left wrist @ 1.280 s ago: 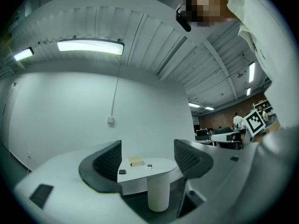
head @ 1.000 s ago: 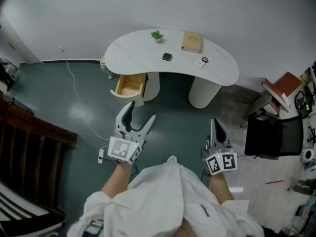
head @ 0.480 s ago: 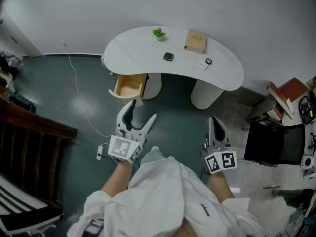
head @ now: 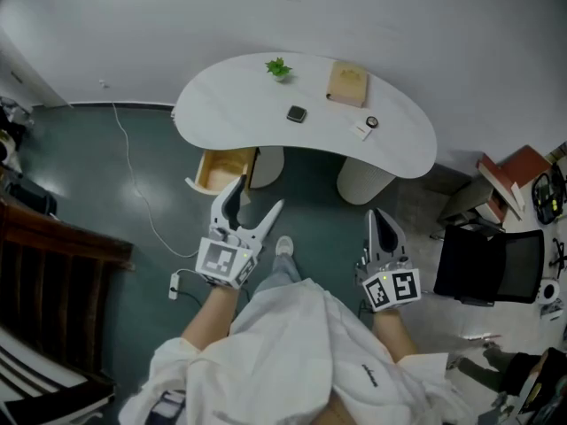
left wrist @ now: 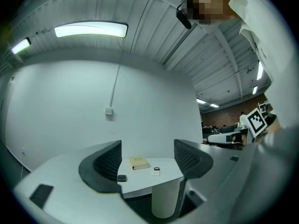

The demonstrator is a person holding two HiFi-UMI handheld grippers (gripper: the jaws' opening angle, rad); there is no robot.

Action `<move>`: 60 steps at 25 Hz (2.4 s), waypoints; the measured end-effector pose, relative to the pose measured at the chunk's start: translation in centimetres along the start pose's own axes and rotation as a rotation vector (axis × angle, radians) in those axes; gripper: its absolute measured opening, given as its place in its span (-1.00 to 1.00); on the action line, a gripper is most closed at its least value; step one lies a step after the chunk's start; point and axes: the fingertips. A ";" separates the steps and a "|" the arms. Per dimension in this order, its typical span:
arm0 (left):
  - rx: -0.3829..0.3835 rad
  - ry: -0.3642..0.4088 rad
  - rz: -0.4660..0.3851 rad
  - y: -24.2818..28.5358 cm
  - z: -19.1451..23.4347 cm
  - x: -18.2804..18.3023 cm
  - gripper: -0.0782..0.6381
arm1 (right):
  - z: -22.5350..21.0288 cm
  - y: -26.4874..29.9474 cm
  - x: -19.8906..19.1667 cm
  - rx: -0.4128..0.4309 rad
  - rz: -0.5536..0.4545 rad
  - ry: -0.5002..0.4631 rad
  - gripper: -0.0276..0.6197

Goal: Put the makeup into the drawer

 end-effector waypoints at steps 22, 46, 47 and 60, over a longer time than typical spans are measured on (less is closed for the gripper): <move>-0.103 -0.059 0.042 17.9 14.4 -5.8 0.17 | -5.0 21.2 -5.2 -0.074 0.026 -0.024 -0.86; -0.095 -0.068 0.229 30.4 18.1 -16.7 0.17 | -12.7 33.5 -12.8 0.000 0.159 0.045 -0.86; -0.090 -0.068 0.241 31.0 18.3 -17.3 0.17 | -13.2 34.1 -13.3 0.008 0.168 0.051 -0.86; -0.024 -0.074 0.381 36.9 18.6 -25.1 0.17 | -17.3 39.7 -20.3 0.137 0.307 0.134 -0.86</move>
Point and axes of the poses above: the fingertips, and each gripper's own axes: y forward along the fingers, z to its left, x out of its top, and after that the axes turned 11 degrees about -z, right-handed
